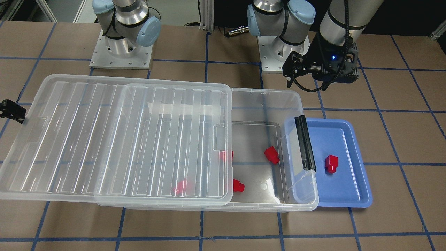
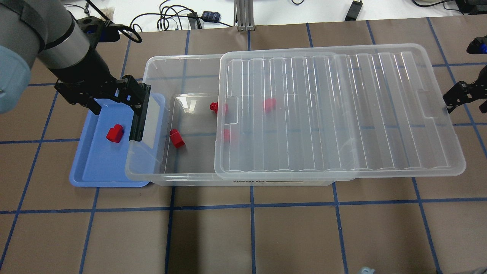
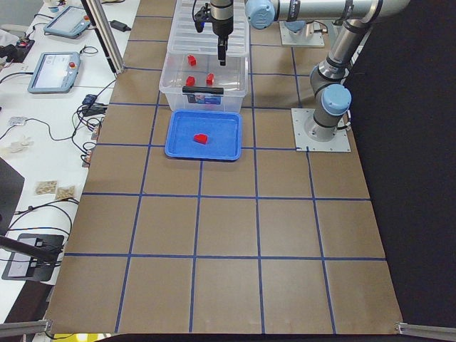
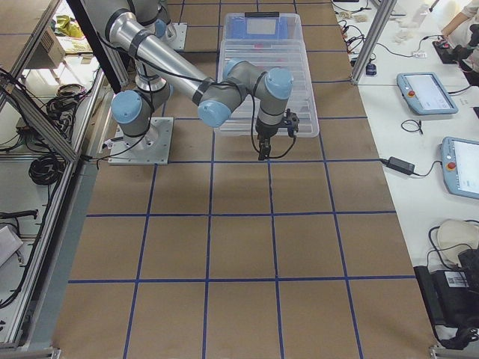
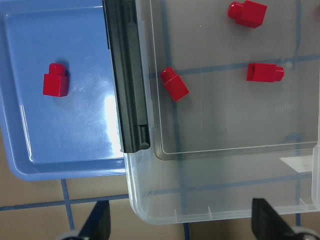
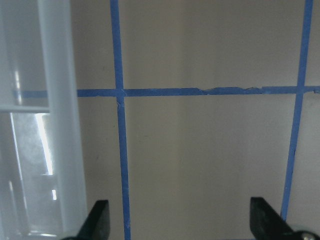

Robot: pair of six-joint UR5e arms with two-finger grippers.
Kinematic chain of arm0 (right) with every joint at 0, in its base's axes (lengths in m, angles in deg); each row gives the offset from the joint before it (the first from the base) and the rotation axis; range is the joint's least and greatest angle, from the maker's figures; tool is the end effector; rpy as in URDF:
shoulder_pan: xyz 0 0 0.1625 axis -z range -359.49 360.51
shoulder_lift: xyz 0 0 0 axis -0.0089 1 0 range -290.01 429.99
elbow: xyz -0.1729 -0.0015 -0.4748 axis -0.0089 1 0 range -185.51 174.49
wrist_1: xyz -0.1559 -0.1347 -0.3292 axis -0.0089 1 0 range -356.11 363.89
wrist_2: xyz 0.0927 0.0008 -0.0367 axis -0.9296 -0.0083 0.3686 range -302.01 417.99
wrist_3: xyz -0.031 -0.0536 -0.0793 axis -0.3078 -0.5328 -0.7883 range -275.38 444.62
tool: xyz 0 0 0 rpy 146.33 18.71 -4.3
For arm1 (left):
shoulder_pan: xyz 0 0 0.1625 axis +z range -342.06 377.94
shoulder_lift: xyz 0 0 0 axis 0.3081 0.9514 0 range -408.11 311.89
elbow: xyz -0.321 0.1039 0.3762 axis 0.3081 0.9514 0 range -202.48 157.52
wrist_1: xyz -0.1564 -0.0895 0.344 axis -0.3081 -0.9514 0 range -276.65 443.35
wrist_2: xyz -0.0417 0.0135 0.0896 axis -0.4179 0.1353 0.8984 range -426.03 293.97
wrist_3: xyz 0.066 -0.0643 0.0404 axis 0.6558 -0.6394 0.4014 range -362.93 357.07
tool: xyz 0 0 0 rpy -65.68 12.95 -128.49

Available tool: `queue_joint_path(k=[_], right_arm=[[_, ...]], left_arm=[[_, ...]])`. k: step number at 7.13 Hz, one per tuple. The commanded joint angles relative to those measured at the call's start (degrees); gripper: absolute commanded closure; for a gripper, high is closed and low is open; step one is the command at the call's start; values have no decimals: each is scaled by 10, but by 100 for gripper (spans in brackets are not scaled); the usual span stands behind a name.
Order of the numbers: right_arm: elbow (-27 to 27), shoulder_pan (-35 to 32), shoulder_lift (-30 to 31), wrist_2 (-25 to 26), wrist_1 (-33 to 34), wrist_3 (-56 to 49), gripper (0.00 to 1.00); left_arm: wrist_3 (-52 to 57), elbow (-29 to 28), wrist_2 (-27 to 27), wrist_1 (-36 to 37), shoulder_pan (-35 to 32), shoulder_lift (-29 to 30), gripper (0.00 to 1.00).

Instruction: Place red block in blue tray from box

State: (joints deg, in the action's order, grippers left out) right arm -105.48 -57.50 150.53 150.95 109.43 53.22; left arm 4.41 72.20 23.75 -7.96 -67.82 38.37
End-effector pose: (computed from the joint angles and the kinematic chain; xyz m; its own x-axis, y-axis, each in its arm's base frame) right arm -0.1666 -0.5086 0.4325 -0.9999 0.0081 0.0086 0.0088 0.9964 0.0848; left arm -0.1017 -0.4377 0.5547 -0.9985 0.0538 0.0093 0.0542 0.9976 0.0423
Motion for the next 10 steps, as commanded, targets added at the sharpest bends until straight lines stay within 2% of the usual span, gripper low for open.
queue_joint_path(k=[1,10], right_arm=[[-1,-11,1,-1,-1,6,0],[-6,-108,2,-1,-3,121,0]], left_arm=[[-20,1,0,-2,12,-2,0],[-36,2,-6,-3,10,7,0]])
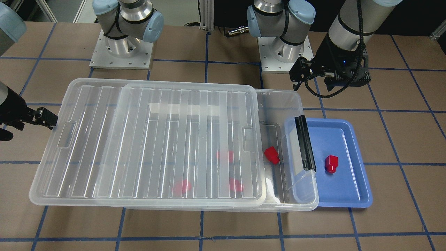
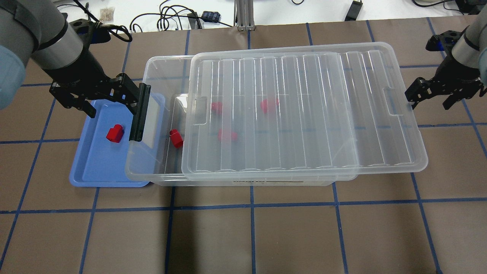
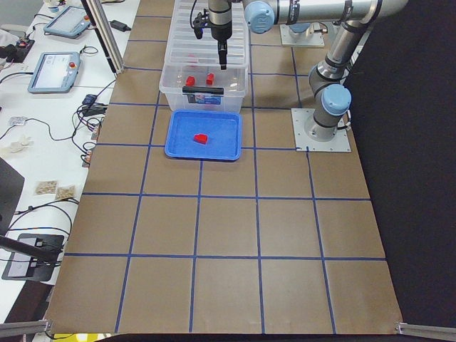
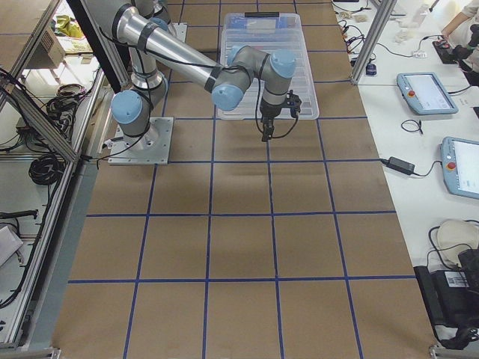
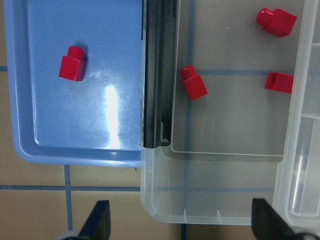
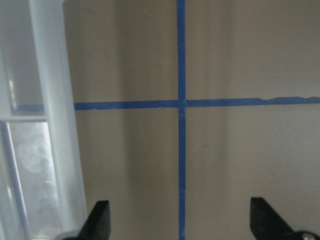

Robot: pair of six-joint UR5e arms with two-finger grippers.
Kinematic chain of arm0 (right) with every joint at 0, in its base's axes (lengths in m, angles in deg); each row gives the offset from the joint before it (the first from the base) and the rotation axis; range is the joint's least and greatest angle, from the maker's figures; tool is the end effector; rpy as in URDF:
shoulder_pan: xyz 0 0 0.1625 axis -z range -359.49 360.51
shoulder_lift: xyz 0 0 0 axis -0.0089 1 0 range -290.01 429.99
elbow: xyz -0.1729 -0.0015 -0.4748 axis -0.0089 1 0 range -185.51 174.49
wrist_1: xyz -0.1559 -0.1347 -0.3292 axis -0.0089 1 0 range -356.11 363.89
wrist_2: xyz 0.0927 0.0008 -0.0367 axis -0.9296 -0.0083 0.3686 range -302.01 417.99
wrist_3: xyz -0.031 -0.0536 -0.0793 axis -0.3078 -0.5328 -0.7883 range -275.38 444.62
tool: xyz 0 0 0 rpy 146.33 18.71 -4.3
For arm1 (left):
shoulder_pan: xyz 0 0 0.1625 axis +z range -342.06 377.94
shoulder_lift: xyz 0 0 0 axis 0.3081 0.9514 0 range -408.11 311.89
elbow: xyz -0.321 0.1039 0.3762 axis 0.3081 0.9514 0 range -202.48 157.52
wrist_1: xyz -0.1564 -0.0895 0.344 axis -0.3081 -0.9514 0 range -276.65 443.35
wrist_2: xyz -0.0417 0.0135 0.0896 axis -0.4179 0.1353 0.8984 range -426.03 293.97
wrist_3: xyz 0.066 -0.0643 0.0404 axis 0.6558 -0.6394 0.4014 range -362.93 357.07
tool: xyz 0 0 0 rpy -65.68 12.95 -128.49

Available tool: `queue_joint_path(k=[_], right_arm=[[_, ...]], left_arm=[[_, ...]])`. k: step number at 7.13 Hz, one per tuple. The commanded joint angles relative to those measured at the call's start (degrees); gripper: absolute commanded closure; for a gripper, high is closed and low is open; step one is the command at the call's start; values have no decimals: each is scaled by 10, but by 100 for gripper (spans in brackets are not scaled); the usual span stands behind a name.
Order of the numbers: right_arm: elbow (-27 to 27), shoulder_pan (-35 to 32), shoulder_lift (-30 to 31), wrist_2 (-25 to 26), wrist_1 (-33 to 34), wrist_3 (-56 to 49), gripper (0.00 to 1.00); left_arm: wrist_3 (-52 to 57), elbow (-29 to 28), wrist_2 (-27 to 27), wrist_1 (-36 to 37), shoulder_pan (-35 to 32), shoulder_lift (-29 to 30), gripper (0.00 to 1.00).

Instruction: Place red block in blue tray from box

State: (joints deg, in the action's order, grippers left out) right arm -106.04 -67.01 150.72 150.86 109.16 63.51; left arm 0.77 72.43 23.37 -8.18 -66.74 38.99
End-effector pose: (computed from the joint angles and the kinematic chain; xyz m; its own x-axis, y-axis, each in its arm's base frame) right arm -0.0788 -0.5258 0.4295 -0.9996 0.0211 0.0181 0.0226 0.9955 0.0917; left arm -0.0938 -0.4429 0.5478 -0.9995 -0.0290 0.0144 -0.0281 0.9977 0.0610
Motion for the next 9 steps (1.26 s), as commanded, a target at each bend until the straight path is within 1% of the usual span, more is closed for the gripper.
queue_joint_path(k=[1,3,5,9], right_arm=[[0,-15,0,-1,-3,22,0],[-8,-30,6,-8,-4,52,0],[-10,-59,7,-8,-4,85,0],[-22,-72,14,-9,1,106,0]], left_arm=[[0,0,-1,0,0,0,0],[0,1,1,-1,0,1,0],[0,0,-1,0,0,1,0],[2,0,2,0,0,0,0]])
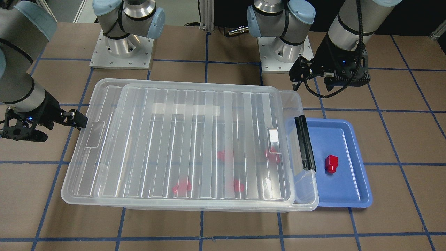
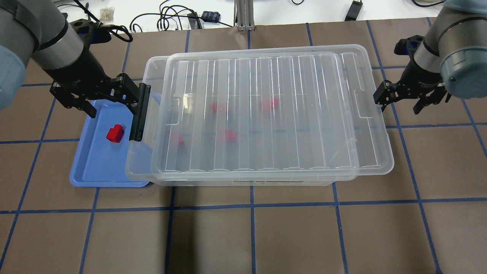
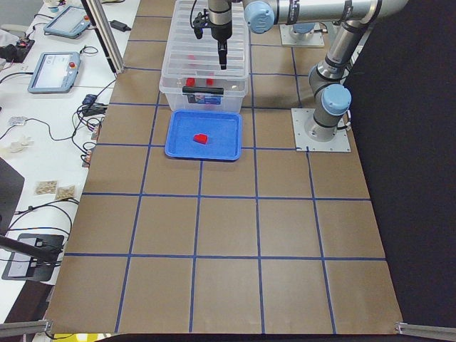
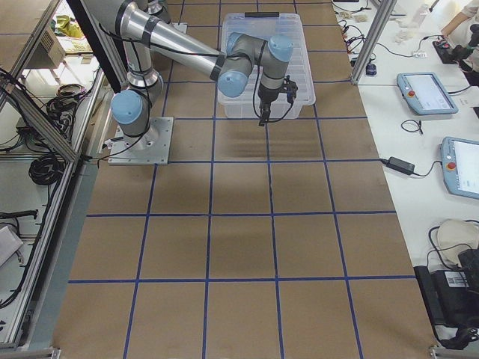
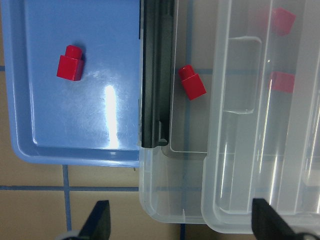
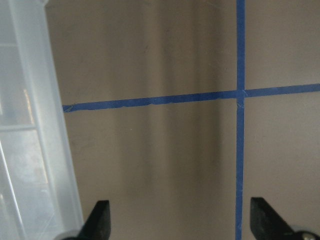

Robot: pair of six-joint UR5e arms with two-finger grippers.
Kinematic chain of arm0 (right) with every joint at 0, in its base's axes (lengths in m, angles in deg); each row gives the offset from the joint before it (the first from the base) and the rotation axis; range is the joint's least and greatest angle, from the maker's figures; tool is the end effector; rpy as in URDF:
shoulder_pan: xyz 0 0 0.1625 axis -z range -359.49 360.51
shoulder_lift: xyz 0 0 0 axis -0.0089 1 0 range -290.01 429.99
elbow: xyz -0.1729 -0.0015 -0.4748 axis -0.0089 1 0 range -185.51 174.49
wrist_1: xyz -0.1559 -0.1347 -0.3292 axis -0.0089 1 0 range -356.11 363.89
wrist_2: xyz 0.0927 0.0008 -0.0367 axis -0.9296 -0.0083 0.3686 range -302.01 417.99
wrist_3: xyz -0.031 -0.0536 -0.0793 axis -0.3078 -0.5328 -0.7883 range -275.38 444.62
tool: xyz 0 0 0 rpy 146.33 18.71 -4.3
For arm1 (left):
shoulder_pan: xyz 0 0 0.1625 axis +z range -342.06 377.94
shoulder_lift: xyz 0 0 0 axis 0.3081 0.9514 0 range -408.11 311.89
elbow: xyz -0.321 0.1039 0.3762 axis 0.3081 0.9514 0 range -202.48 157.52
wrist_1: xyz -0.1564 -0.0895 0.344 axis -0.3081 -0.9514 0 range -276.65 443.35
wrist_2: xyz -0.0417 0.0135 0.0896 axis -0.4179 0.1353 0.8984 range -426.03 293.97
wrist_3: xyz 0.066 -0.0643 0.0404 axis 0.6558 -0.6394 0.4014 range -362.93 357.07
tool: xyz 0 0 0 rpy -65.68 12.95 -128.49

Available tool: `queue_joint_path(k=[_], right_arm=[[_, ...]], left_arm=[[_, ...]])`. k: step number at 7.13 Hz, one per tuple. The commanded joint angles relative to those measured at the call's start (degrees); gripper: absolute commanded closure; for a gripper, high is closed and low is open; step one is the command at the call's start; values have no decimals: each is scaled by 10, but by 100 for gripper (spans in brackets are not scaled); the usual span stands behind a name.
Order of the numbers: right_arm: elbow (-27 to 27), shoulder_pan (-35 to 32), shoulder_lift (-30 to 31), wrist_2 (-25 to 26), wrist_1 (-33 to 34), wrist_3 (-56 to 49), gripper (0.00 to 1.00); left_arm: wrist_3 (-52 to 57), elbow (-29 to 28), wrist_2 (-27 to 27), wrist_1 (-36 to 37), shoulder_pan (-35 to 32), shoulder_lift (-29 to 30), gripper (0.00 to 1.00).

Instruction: Place red block in blue tray from box

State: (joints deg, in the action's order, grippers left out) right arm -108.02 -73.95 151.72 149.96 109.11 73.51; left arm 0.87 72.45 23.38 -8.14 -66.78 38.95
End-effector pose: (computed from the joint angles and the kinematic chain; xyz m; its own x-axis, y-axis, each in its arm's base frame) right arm -0.0097 -0.5195 0.4233 -0.9971 0.0748 0.0149 0.0759 0.9919 0.1017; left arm -0.0941 -0.4426 0.5481 -0.9995 -0.0265 0.0143 -0.0256 0.9979 0.0600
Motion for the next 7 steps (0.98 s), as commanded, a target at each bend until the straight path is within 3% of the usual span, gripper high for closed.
queue_joint_path(k=[1,7], right_arm=[[-2,-3,4,0,2,6,0],[2,-30,1,0,3,29,0]], left_arm=[[2,0,1,0,0,0,0],[2,0,2,2,1,-1,0]])
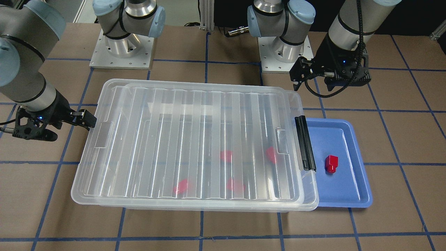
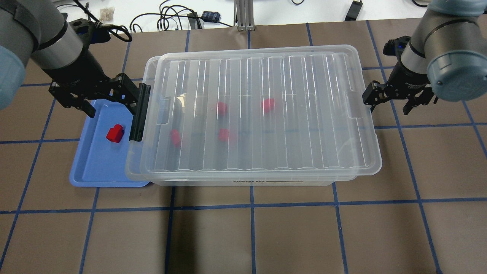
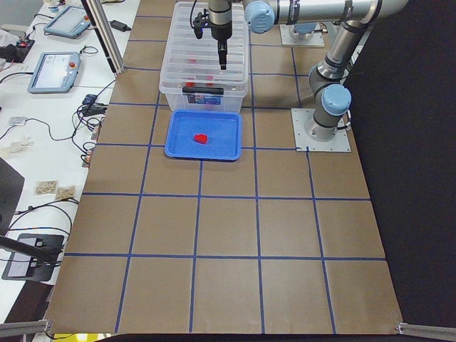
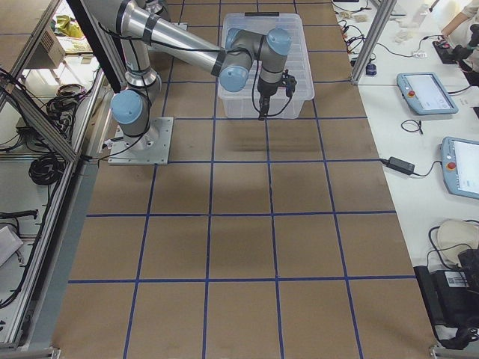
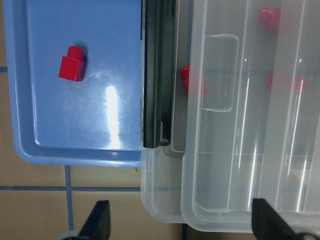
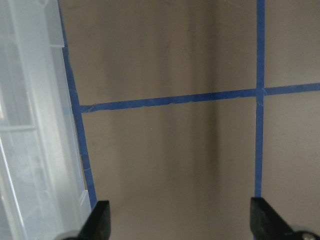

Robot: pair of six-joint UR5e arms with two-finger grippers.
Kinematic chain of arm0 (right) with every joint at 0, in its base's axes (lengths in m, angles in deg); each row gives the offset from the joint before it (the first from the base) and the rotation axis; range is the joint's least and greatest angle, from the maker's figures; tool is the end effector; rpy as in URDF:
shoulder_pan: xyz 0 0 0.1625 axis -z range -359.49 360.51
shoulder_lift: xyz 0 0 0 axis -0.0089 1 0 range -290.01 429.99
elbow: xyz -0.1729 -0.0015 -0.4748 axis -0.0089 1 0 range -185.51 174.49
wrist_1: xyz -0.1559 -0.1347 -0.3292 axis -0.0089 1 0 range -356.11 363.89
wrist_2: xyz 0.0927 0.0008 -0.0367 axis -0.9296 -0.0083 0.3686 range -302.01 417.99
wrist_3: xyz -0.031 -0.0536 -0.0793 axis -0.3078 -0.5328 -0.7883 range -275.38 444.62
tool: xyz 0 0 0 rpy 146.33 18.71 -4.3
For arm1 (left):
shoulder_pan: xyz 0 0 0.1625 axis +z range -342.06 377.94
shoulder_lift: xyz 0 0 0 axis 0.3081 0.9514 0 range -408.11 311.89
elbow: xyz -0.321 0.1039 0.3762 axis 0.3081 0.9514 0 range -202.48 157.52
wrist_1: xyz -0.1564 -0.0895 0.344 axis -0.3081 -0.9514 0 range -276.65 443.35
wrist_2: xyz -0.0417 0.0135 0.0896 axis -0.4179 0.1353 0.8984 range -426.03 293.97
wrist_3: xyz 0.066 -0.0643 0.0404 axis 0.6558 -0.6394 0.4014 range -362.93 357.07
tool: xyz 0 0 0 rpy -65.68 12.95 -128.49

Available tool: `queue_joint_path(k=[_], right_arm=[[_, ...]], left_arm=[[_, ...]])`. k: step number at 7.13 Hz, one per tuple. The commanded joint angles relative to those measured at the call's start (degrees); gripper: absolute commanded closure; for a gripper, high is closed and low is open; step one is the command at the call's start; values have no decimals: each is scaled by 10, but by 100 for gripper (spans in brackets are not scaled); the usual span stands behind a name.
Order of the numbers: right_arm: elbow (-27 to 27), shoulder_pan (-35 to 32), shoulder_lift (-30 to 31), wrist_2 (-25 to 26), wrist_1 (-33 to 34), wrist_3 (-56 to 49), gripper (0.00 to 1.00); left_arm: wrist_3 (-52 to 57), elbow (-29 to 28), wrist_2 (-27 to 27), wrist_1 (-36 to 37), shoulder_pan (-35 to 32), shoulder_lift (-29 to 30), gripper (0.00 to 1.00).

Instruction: Place red block in blue tray from box

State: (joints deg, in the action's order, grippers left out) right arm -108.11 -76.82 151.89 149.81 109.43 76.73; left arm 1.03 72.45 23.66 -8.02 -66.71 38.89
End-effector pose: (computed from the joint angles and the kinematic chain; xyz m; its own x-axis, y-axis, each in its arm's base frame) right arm 0.0167 -0.5189 0.4246 -0.9965 0.0810 0.0189 0.0824 0.9922 0.0935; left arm -0.0931 -0.4425 0.5487 -0.9997 -0.0246 0.0093 -0.0241 0.9981 0.0571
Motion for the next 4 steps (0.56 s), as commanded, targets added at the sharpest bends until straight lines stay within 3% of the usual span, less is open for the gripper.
queue_joint_path(k=[1,2,4], right_arm=[[12,4,-1,5,0,-12,0],[40,8,0,7,-6,-22,0],[116,5,18,7,-90,-17,0]], left_arm=[[0,0,0,1,0,0,0],[0,0,0,1,0,0,0],[0,0,0,0,0,0,0]])
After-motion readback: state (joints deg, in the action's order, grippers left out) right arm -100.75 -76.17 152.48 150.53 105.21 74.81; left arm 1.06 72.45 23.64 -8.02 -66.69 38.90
